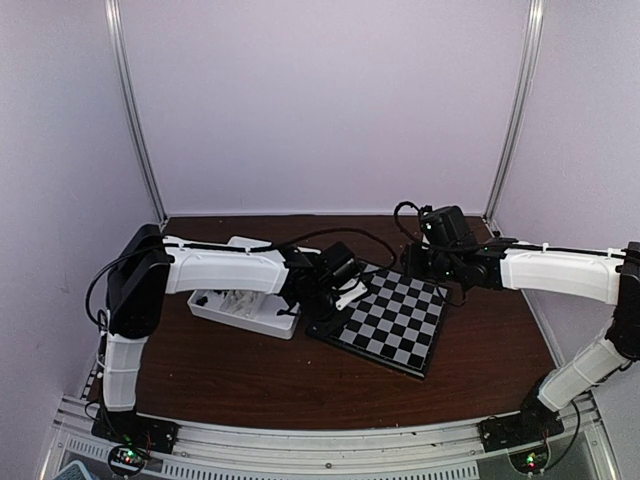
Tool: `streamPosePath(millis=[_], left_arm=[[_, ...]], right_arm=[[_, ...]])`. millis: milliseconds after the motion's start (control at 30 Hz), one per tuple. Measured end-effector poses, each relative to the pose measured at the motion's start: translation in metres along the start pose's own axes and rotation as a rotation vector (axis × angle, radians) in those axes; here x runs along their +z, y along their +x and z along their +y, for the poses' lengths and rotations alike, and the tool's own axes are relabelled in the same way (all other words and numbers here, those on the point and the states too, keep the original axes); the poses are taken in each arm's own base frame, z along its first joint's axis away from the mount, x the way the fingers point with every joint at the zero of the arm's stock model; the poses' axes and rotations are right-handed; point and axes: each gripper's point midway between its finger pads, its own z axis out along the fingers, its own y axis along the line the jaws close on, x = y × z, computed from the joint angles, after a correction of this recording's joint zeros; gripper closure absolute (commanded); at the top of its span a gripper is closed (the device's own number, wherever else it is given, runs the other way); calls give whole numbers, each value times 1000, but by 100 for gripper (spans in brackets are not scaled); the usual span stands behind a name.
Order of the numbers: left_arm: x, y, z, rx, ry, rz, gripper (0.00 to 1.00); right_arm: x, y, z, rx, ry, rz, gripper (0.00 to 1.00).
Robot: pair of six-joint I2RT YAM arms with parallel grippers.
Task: Set up the chess pieces on the board
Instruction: Place the chess piece on the chessboard, then pick up the chess piece from the storage box.
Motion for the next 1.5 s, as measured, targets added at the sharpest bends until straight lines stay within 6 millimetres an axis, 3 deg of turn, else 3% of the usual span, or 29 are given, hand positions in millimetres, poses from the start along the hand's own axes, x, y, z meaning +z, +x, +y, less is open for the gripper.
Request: streamPosePath(millis=[133, 267, 333, 633, 867, 1000, 1100, 1200, 1500], left_arm=[[3, 1, -2, 0, 9, 5, 95], [3, 0, -3, -2, 14, 4, 74], [4, 0, -3, -2, 15, 5, 69], [1, -2, 0, -6, 1, 6, 65], [-55, -25, 29, -56, -76, -105, 67], [-89, -28, 86, -175, -147, -172, 70], [-101, -10, 146, -294, -227, -175, 70], [-102, 23, 201, -401, -300, -135, 72], [-86, 89, 294, -600, -369, -53, 75]], right_arm=[[0, 0, 0, 0, 0, -1, 55], [0, 0, 0, 0, 0, 0, 55], [0, 0, 0, 0, 0, 0, 55], [0, 0, -1, 1, 1, 0, 55], [0, -1, 0, 0, 0, -4, 55], [0, -1, 0, 0, -1, -6, 55], [0, -2, -1, 1, -1, -7, 55], [0, -3, -2, 4, 2, -10, 55], [0, -4, 1, -6, -20, -8, 54]])
